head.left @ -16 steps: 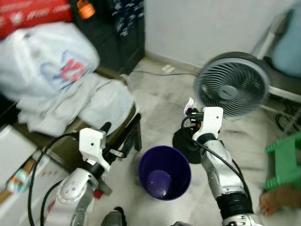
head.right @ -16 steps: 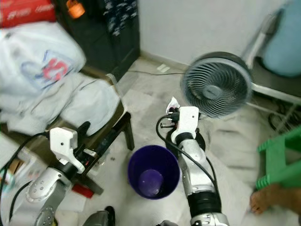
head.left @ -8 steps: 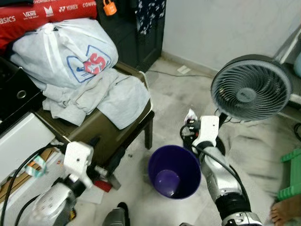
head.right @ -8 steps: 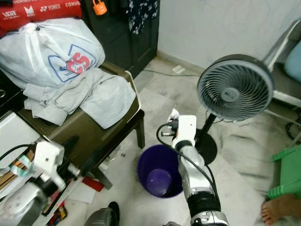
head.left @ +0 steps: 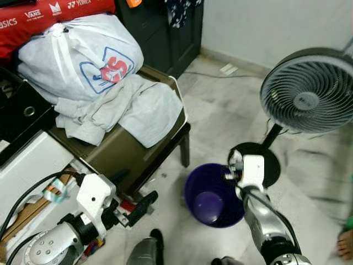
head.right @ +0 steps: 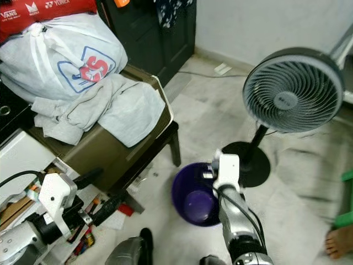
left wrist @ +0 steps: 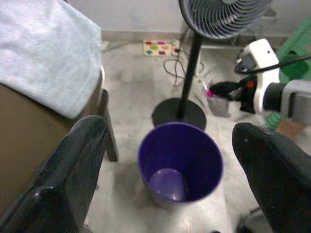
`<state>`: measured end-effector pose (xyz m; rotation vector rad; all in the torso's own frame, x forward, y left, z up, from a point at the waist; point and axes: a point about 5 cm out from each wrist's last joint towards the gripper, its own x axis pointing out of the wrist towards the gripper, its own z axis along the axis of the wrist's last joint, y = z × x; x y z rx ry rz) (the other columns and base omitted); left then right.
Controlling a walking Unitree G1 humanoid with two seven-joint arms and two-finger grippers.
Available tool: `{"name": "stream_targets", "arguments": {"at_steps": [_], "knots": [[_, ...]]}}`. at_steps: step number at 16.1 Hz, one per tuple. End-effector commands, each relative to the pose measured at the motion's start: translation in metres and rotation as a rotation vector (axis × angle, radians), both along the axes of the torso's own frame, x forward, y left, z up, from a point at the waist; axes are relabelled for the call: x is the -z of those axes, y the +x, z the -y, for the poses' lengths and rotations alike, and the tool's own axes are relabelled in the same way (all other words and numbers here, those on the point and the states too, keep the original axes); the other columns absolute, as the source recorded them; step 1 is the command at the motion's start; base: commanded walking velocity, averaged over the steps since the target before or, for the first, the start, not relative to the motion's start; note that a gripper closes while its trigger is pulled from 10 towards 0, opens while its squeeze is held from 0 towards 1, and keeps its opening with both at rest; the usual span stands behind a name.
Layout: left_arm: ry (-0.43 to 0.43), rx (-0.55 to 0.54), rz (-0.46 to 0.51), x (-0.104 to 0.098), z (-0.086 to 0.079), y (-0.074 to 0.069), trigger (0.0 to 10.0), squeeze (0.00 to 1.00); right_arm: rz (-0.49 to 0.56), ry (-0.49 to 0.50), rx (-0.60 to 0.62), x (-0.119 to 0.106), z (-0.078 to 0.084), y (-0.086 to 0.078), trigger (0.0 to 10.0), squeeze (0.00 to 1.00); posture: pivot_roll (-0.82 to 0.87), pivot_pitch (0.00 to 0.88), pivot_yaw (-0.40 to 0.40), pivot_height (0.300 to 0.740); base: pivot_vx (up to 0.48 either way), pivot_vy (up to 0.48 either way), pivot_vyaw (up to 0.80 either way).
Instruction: Clean up the room
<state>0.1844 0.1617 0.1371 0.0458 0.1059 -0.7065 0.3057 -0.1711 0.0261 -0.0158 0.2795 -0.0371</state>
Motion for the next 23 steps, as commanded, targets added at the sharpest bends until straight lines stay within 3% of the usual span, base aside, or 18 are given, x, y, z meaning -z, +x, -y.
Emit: {"name": "stream_targets", "arguments": {"at_steps": [1, 7, 8, 12, 19, 23], "knots": [[0.012, 0.021, -0.016, -0.002, 0.0, -0.004, 10.0, 0.0, -0.03, -0.015, 0.019, 0.009, 0.004, -0.008, 10.0, 0.0, 0.19, 0.337, 0.112, 0.74, 0.0, 0.0, 0.0], [0.017, 0.015, -0.026, -0.007, -0.001, -0.004, 10.0, 0.0, -0.059, -0.042, 0.054, 0.015, 0.011, -0.008, 10.0, 0.01, 0.21, 0.351, 0.133, 0.74, 0.0, 0.0, 0.0], [0.016, 0.01, -0.026, -0.007, -0.001, -0.004, 10.0, 0.0, -0.051, -0.039, 0.058, 0.013, 0.012, -0.007, 10.0, 1.0, 0.21, 0.351, 0.135, 0.74, 0.0, 0.0, 0.0], [0.015, -0.004, -0.032, -0.007, -0.002, -0.004, 10.0, 0.0, 0.032, -0.012, 0.068, -0.003, 0.01, 0.006, 10.0, 1.0, 0.21, 0.351, 0.134, 0.74, 0.0, 0.0, 0.0], [0.01, -0.017, -0.016, -0.007, 0.001, 0.001, 10.0, 0.0, 0.161, 0.033, 0.004, -0.029, -0.01, 0.023, 10.0, 1.0, 0.19, 0.337, 0.118, 0.74, 0.0, 0.0, 0.0], [-0.034, -0.031, 0.018, -0.004, 0.011, 0.015, 10.0, 0.0, 0.257, 0.078, -0.026, -0.051, -0.016, 0.03, 10.0, 1.0, 0.11, 0.28, 0.069, 0.74, 0.0, 0.0, 0.0]]}}
